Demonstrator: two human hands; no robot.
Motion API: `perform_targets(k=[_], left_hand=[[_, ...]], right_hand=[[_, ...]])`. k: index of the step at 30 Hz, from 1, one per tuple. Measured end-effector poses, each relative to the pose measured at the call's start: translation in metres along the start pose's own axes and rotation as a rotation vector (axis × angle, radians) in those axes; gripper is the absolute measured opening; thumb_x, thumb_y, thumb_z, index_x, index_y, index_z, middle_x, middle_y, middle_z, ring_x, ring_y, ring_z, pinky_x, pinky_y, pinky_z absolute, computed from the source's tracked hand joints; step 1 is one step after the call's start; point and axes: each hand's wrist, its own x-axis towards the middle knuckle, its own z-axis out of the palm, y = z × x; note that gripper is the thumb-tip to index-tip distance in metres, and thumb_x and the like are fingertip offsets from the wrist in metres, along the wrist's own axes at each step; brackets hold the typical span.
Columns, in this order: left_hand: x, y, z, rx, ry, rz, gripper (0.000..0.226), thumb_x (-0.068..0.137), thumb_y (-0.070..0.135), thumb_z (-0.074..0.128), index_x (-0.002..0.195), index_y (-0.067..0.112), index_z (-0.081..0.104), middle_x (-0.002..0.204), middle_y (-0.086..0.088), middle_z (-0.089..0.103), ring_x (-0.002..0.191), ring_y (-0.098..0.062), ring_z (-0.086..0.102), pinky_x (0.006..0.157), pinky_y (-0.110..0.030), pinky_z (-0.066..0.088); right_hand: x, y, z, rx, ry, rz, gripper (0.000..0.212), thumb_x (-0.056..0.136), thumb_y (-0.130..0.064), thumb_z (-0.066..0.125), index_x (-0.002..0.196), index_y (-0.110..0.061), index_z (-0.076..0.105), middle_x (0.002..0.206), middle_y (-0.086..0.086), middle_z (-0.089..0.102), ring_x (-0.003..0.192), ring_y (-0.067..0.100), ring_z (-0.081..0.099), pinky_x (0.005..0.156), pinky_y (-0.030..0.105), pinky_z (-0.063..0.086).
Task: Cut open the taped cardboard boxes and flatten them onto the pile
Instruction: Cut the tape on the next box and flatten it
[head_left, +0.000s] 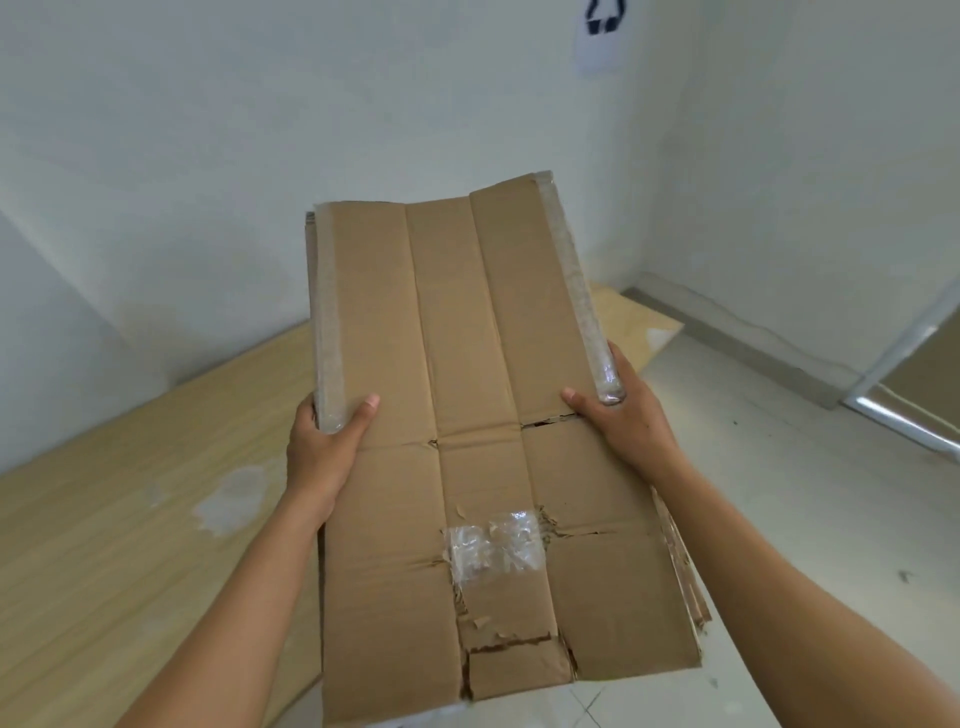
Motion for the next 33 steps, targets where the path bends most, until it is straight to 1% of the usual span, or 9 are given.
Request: perform_targets(k=[3, 9, 12, 13, 16, 20, 22, 29, 33], left_hand=[[-0.012, 0.02, 0.06, -0.012, -0.079, 0.026, 0.067, 0.073, 0.057, 0.074, 0.128, 0.026, 0.051, 0.112, 0.006, 0.061, 0.102, -0.017, 0.06, 0.094, -0.041, 0.05], [-0.025, 0.05, 0.179, -0.008, -0.205, 0.053, 0.061, 0.074, 0.055, 0.074, 0.123, 0.026, 0.053, 0.113, 0.006, 0.062, 0.105, -0.019, 0.06, 0.096, -0.041, 0.048], [-0.018, 0.06, 0.235, -0.017, -0.265, 0.069, 0.06, 0.074, 0.054, 0.074, 0.123, 0.026, 0.053, 0.114, 0.006, 0.062, 0.105, -0.018, 0.06, 0.097, -0.042, 0.048], [-0.015, 0.064, 0.258, -0.019, -0.29, 0.071, 0.058, 0.075, 0.052, 0.074, 0.122, 0.026, 0.053, 0.112, 0.006, 0.062, 0.104, -0.018, 0.06, 0.096, -0.04, 0.048], [-0.001, 0.081, 0.327, -0.042, -0.35, 0.077, 0.048, 0.075, 0.049, 0.075, 0.113, 0.028, 0.053, 0.101, 0.012, 0.062, 0.099, -0.017, 0.061, 0.09, -0.036, 0.049], [0.028, 0.104, 0.411, -0.061, -0.41, 0.08, 0.044, 0.075, 0.046, 0.076, 0.109, 0.029, 0.054, 0.097, 0.015, 0.061, 0.095, -0.014, 0.062, 0.084, -0.032, 0.049], [0.045, 0.115, 0.443, -0.053, -0.416, 0.074, 0.044, 0.075, 0.046, 0.077, 0.109, 0.029, 0.054, 0.098, 0.014, 0.062, 0.095, -0.014, 0.062, 0.086, -0.035, 0.05], [0.095, 0.127, 0.499, 0.002, -0.367, 0.035, 0.049, 0.075, 0.05, 0.075, 0.114, 0.029, 0.054, 0.104, 0.011, 0.064, 0.1, -0.015, 0.062, 0.09, -0.037, 0.05], [0.106, 0.123, 0.505, 0.02, -0.286, 0.009, 0.051, 0.078, 0.048, 0.073, 0.12, 0.027, 0.053, 0.105, 0.012, 0.062, 0.098, -0.012, 0.06, 0.084, -0.029, 0.047]], right_hand=[[0.002, 0.023, -0.059, 0.008, 0.065, 0.028, 0.085, 0.079, -0.048, 0.071, 0.147, -0.039, 0.022, 0.134, -0.005, 0.05, 0.114, 0.014, 0.054, 0.095, 0.029, 0.044], [0.015, 0.068, -0.156, -0.036, 0.205, 0.1, 0.085, 0.079, -0.048, 0.072, 0.146, -0.044, 0.021, 0.138, 0.0, 0.05, 0.116, 0.017, 0.054, 0.09, 0.026, 0.042], [0.029, 0.093, -0.192, -0.043, 0.262, 0.129, 0.086, 0.077, -0.048, 0.073, 0.146, -0.045, 0.021, 0.137, -0.001, 0.051, 0.116, 0.017, 0.055, 0.096, 0.034, 0.046], [0.037, 0.101, -0.206, -0.042, 0.282, 0.138, 0.086, 0.077, -0.049, 0.073, 0.146, -0.045, 0.022, 0.135, -0.003, 0.052, 0.114, 0.016, 0.056, 0.095, 0.035, 0.047], [0.07, 0.121, -0.245, -0.055, 0.349, 0.178, 0.084, 0.077, -0.046, 0.073, 0.145, -0.046, 0.023, 0.123, -0.011, 0.05, 0.101, 0.011, 0.056, 0.085, 0.027, 0.044], [0.126, 0.144, -0.29, -0.083, 0.398, 0.235, 0.087, 0.076, -0.047, 0.073, 0.145, -0.047, 0.021, 0.124, -0.001, 0.054, 0.097, 0.015, 0.057, 0.085, 0.029, 0.045], [0.156, 0.152, -0.305, -0.073, 0.416, 0.243, 0.087, 0.076, -0.045, 0.074, 0.145, -0.045, 0.022, 0.127, -0.002, 0.053, 0.101, 0.015, 0.056, 0.087, 0.029, 0.045], [0.248, 0.18, -0.32, -0.028, 0.341, 0.218, 0.086, 0.077, -0.041, 0.074, 0.147, -0.038, 0.024, 0.119, -0.012, 0.049, 0.104, 0.009, 0.053, 0.085, 0.021, 0.042], [0.291, 0.192, -0.314, -0.039, 0.226, 0.2, 0.084, 0.081, -0.038, 0.072, 0.148, -0.035, 0.023, 0.117, -0.013, 0.048, 0.094, 0.002, 0.05, 0.065, 0.001, 0.038]])
